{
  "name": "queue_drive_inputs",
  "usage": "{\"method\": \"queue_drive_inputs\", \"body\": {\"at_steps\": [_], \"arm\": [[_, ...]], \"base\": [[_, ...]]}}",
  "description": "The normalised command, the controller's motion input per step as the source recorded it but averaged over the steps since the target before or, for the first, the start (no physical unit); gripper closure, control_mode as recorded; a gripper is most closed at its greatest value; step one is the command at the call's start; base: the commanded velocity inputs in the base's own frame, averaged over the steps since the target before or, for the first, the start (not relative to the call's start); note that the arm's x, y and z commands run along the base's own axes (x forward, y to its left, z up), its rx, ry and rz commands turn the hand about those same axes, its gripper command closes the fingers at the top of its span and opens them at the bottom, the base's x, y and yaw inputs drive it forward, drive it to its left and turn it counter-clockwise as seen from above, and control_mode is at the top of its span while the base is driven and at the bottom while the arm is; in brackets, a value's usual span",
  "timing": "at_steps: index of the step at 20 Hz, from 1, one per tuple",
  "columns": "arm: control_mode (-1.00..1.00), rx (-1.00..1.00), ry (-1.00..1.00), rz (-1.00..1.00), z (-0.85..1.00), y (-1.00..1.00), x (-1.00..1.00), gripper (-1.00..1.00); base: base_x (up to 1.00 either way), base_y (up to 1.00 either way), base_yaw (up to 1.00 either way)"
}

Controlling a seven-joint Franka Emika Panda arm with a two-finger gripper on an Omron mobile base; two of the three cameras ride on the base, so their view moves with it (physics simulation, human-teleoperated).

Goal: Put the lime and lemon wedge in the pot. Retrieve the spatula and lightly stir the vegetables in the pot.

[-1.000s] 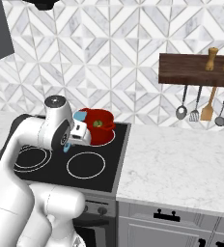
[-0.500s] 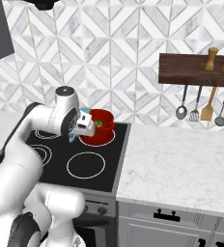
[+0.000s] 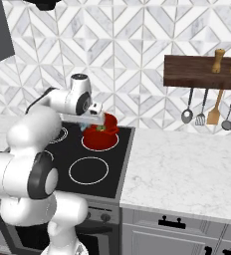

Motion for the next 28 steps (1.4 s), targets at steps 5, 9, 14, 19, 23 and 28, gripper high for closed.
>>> {"method": "queue_drive_inputs", "body": {"at_steps": [5, 9, 14, 19, 23, 28], "arm": [[-1.0, -0.06, 0.1, 0.0, 0.0, -0.02, 0.59, 1.0], [-1.0, -0.01, 0.0, 0.0, 0.0, 0.0, 0.01, 1.0], [-1.0, -0.09, 0.0, 0.02, -0.18, -0.03, 0.14, 1.0], [-1.0, -0.11, 0.02, 0.21, -0.11, -0.1, 0.21, 1.0], [-1.0, -0.05, 0.04, 0.34, 0.03, -0.25, 0.07, 1.0], [-1.0, -0.16, 0.05, 0.26, -0.03, -0.24, 0.0, 1.0]], "base": [[0.0, 0.0, 0.0], [0.0, 0.0, 0.0], [0.0, 0.0, 0.0], [0.0, 0.0, 0.0], [0.0, 0.0, 0.0], [0.0, 0.0, 0.0]]}}
